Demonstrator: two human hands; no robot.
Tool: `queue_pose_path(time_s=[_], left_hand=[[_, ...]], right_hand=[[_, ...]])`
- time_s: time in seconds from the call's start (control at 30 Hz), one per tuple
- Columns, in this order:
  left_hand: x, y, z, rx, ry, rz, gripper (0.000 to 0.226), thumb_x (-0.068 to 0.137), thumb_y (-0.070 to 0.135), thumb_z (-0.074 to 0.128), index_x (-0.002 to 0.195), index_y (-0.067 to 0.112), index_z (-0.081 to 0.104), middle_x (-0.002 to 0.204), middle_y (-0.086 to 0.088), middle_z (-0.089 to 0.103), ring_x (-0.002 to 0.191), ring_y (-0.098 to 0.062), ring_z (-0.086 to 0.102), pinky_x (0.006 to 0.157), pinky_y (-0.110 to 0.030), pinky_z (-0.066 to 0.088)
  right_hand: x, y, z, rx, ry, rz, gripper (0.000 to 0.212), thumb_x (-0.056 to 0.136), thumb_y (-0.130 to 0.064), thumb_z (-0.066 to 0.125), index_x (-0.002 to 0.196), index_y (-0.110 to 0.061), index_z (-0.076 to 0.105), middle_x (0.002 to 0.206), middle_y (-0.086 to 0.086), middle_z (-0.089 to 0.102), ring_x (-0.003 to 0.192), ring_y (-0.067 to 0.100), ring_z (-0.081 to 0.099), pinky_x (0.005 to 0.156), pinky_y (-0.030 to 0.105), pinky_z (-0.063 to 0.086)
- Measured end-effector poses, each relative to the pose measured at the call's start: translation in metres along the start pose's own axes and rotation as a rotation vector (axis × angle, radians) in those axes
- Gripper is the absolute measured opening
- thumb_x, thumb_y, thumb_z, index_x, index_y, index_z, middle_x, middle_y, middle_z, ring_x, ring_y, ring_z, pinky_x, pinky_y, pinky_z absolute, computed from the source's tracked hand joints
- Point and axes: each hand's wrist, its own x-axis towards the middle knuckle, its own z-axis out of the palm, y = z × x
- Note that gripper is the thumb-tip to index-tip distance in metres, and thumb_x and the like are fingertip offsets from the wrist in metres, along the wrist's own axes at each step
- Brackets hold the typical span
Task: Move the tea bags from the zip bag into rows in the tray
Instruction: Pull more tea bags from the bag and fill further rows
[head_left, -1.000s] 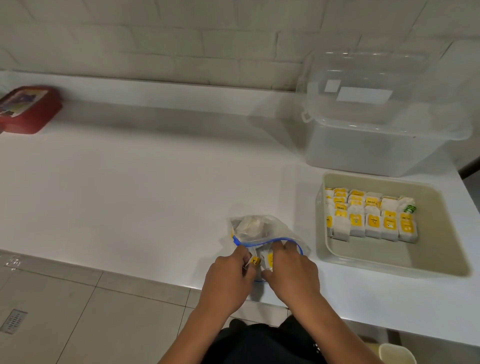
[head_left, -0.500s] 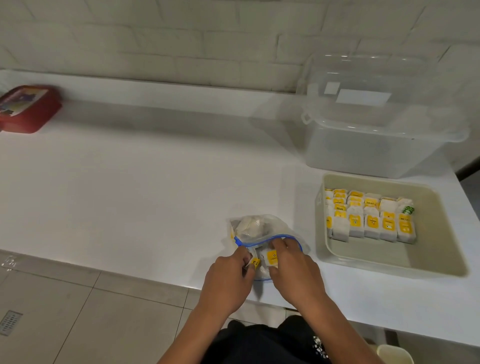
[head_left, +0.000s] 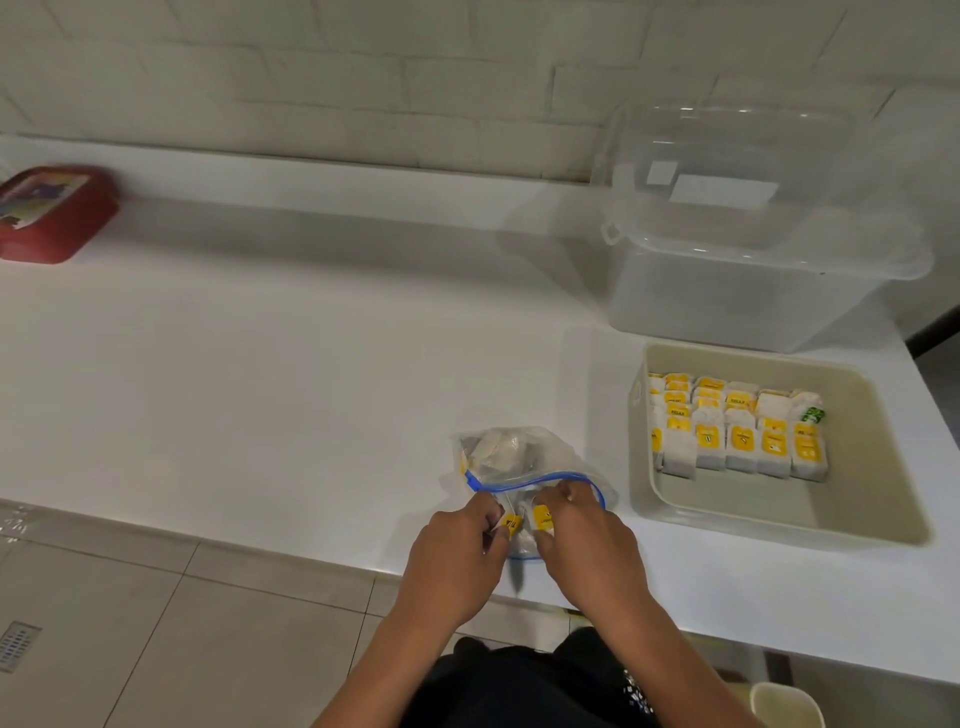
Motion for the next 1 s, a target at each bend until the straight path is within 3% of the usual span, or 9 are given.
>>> queue_pose_path(time_s=[0.1,0.2,0.37,0.5,0.6,0.67,0.8,1.0], left_hand=[[0.000,0.000,0.000,0.003,0.002,-0.001,0.012,0.098,0.040,0.053,0.091,0.032,0.048,0.075,0.009,0.064,0.068,-0.011,0.061,0.067,-0.033,0.056],[0.000,0.001,-0.001,-0.003,0.001,0.005,0.013,0.099,0.039,0.053,0.090,0.033,0.047,0.075,0.009,0.063,0.068,-0.011,0.061,0.064,-0.029,0.052],[-0.002,0.001,-0.001,-0.031,0.007,0.009,0.013,0.098,0.040,0.055,0.089,0.033,0.049,0.074,0.009,0.064,0.067,-0.010,0.061,0.064,-0.033,0.054],[-0.002,0.000,0.000,-0.035,0.002,0.010,0.014,0.098,0.040,0.055,0.088,0.034,0.048,0.074,0.008,0.064,0.067,-0.011,0.061,0.066,-0.034,0.055],[-0.001,0.000,0.000,-0.022,0.006,0.000,0.013,0.098,0.040,0.055,0.089,0.033,0.049,0.077,0.009,0.065,0.069,-0.010,0.062,0.067,-0.032,0.056],[0.000,-0.001,0.001,-0.011,0.010,0.001,0.014,0.099,0.039,0.055,0.089,0.032,0.046,0.077,0.010,0.063,0.069,-0.010,0.061,0.066,-0.029,0.054],[0.001,0.002,0.000,-0.006,0.011,0.007,0.015,0.100,0.037,0.055,0.091,0.031,0.045,0.076,0.012,0.060,0.066,-0.009,0.058,0.058,-0.018,0.044],[0.001,0.002,0.000,-0.003,0.000,0.007,0.015,0.099,0.036,0.055,0.090,0.031,0.045,0.073,0.011,0.058,0.065,-0.011,0.058,0.060,-0.022,0.045]], right_hand=[[0.000,0.001,0.000,0.003,0.063,-0.007,0.036,0.102,-0.033,0.047,0.138,-0.030,0.050,0.141,-0.007,0.050,0.108,0.014,0.063,0.082,0.023,0.051],[-0.001,0.001,0.001,0.009,0.050,-0.038,0.047,0.099,-0.036,0.052,0.144,-0.031,0.039,0.147,-0.007,0.043,0.116,0.015,0.060,0.086,0.024,0.052],[-0.002,0.004,0.010,0.025,0.034,-0.010,0.040,0.095,-0.027,0.059,0.132,-0.024,0.045,0.136,-0.003,0.046,0.102,0.016,0.063,0.069,0.020,0.041],[-0.001,0.004,0.015,0.024,0.076,0.039,0.053,0.095,-0.030,0.059,0.143,-0.024,0.037,0.141,-0.002,0.045,0.112,0.016,0.061,0.081,0.023,0.051],[-0.001,0.003,0.020,-0.015,0.137,0.022,0.050,0.096,-0.032,0.056,0.143,-0.025,0.040,0.140,-0.003,0.049,0.114,0.016,0.061,0.081,0.024,0.053],[0.000,0.004,0.025,-0.033,0.178,0.013,0.046,0.092,-0.033,0.061,0.137,-0.025,0.052,0.131,-0.001,0.059,0.107,0.018,0.065,0.074,0.026,0.055],[0.000,0.006,0.032,-0.126,0.172,-0.018,0.043,0.071,-0.030,0.085,0.111,-0.021,0.071,0.102,0.003,0.071,0.079,0.021,0.071,0.045,0.027,0.053],[0.000,0.009,0.039,-0.207,0.213,-0.048,0.043,0.069,-0.030,0.088,0.107,-0.018,0.073,0.099,0.006,0.071,0.069,0.025,0.069,0.037,0.028,0.048]])
